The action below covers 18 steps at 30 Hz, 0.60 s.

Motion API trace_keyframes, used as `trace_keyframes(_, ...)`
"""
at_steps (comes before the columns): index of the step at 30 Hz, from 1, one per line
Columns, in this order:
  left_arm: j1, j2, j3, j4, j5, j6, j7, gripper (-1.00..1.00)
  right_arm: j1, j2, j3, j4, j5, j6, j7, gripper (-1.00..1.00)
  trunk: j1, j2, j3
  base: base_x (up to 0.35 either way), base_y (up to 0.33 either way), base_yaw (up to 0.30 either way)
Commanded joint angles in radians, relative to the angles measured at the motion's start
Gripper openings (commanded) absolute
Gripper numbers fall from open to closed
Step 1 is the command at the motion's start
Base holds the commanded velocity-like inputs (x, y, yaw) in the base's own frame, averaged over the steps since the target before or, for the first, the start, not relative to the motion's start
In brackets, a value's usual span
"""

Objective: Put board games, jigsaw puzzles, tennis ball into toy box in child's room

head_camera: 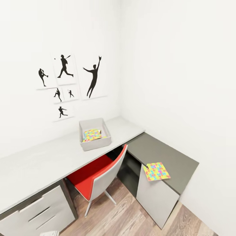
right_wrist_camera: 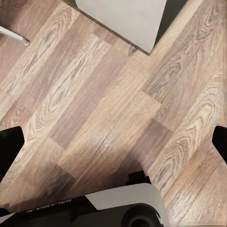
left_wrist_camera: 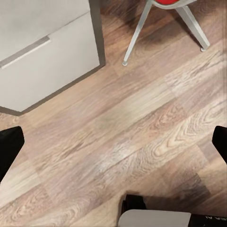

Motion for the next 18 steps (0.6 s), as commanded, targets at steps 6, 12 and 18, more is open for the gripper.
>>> trace_keyframes(6, -0.001, -0.001, 0.008, -0.001, -0.007, 0.000, -0.013, 1.00, -0.001, -0.001, 0.006, 0.003, -0.012, -0.005, 0.001, 1.00, 0.001, -0.002, -0.001, 0.000, 0.042, -0.274)
trace_keyframes(12, -0.001, 0.000, 0.008, -0.001, -0.005, 0.000, -0.018, 1.00, -0.001, -0.002, 0.005, 0.005, -0.012, -0.005, 0.002, 1.00, 0.001, -0.002, 0.002, 0.000, 0.007, -0.277)
trace_keyframes(18, -0.001, 0.002, 0.007, -0.001, -0.005, 0.001, -0.021, 1.00, -0.001, -0.002, 0.004, 0.006, -0.013, -0.005, 0.002, 1.00, 0.001, -0.002, 0.004, 0.000, 0.001, -0.278)
